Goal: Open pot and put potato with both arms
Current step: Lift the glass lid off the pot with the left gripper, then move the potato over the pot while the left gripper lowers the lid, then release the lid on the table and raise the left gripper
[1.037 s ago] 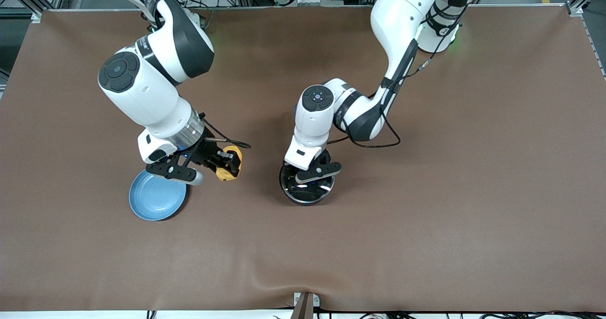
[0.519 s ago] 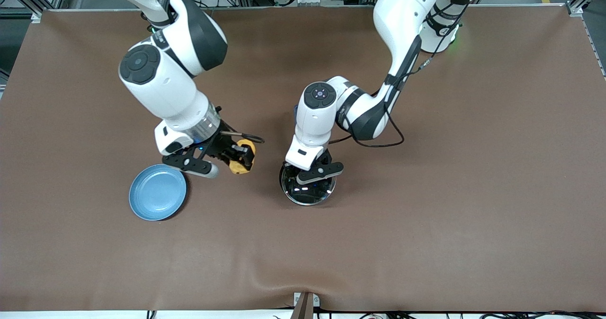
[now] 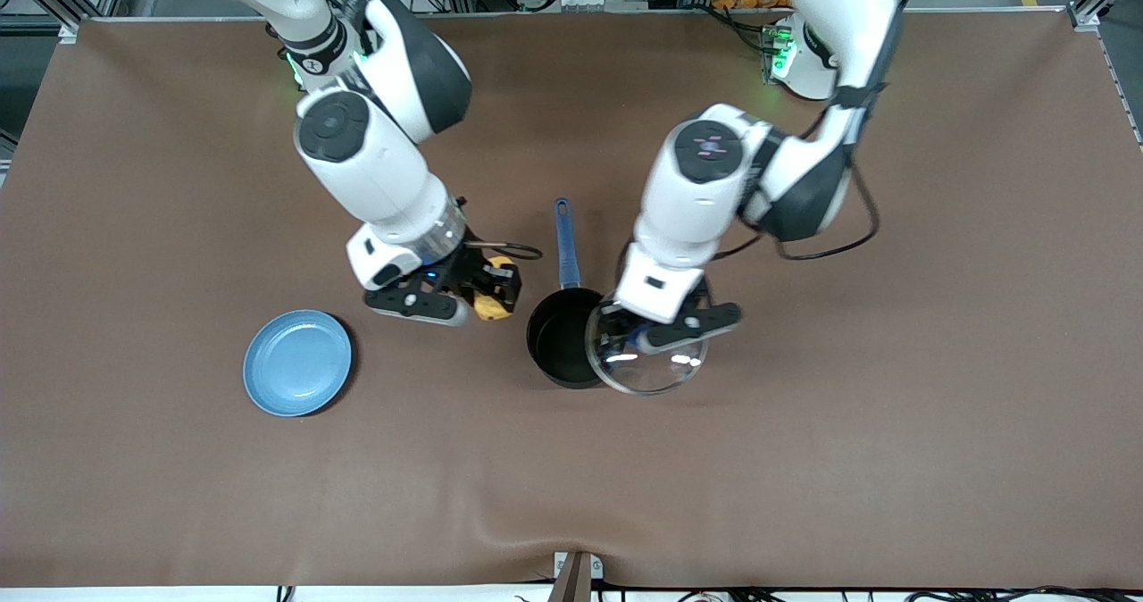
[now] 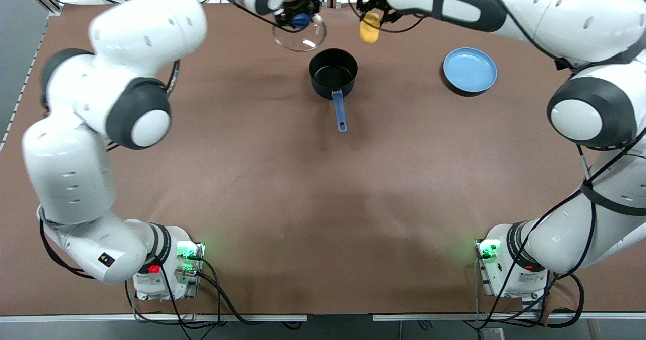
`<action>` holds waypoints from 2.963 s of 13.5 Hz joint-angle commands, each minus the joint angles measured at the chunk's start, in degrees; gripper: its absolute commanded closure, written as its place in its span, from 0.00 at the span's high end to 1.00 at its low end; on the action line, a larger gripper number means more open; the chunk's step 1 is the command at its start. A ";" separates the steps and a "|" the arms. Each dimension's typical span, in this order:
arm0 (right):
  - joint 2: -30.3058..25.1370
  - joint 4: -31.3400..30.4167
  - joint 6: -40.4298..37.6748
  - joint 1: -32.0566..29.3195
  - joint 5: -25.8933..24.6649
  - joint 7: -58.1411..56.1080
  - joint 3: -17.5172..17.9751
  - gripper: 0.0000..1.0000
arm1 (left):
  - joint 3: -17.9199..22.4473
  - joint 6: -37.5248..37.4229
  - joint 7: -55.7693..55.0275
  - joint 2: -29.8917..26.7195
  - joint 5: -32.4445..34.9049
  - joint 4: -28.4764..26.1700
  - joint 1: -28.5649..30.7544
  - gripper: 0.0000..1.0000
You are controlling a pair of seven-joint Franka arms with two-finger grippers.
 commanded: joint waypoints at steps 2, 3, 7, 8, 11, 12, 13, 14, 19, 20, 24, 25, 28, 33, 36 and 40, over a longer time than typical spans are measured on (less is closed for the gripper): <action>8.15 6.08 0.42 3.86 -2.81 0.98 -0.92 0.02 | -0.86 1.16 16.96 -15.53 -3.44 -21.78 7.42 0.00; 10.18 7.83 0.24 4.56 -3.86 0.90 -0.92 0.00 | -0.86 1.25 20.92 -17.04 -3.71 -24.51 9.71 0.00; 17.56 13.55 0.42 8.08 -7.64 0.63 -1.09 0.00 | -0.77 1.34 32.45 -15.75 -3.71 -27.79 17.10 0.00; 19.58 15.39 0.50 8.52 -9.65 0.54 -1.09 0.00 | -0.77 2.12 34.13 -14.52 -3.71 -27.79 18.25 0.00; 24.68 19.97 2.77 9.58 -13.62 0.28 -1.09 0.00 | -0.86 8.08 39.31 -8.99 -4.06 -27.70 20.80 0.00; 25.83 20.24 5.05 9.84 -13.89 0.11 -1.09 0.00 | -0.86 10.37 40.20 -7.32 -4.85 -27.70 21.07 0.00; 26.80 20.33 6.21 9.84 -13.98 0.10 -1.09 0.00 | -0.86 11.96 41.08 -5.73 -5.12 -27.61 21.07 0.00; 27.77 20.51 7.26 10.02 -13.98 0.10 -1.09 0.00 | -0.86 13.62 41.52 -4.15 -5.03 -27.61 21.16 0.00; 30.67 21.30 9.11 10.54 -13.98 0.19 -1.27 0.00 | -0.77 17.07 44.69 -0.62 -5.03 -27.53 22.30 0.08; 31.37 21.30 10.34 10.81 -13.98 0.37 -1.27 0.00 | -0.77 17.07 45.04 -0.53 -5.03 -27.35 22.30 0.33; 33.40 21.47 12.10 11.51 -13.98 0.63 -1.71 0.00 | -0.77 17.16 45.13 -0.18 -5.12 -27.17 22.04 1.00; 33.58 21.47 12.19 11.60 -13.98 0.63 -1.88 0.00 | -0.77 17.16 45.13 -0.27 -5.12 -27.17 21.95 1.00; 33.67 21.39 12.28 11.69 -13.98 0.72 -1.88 0.00 | -0.77 16.63 44.43 -1.49 -5.12 -27.26 21.77 1.00; 33.23 21.39 12.02 10.90 -13.89 0.37 -1.88 0.73 | -0.59 7.94 44.16 -13.77 -4.50 -26.91 22.12 1.00; 32.00 21.30 11.49 10.81 -13.98 0.37 -1.88 1.00 | 0.28 1.81 43.99 -20.55 -4.50 -25.08 22.47 1.00; 27.70 21.04 7.29 10.63 -13.89 0.11 -2.06 1.00 | 2.92 -25.68 44.08 -20.05 -4.24 -4.37 22.47 1.00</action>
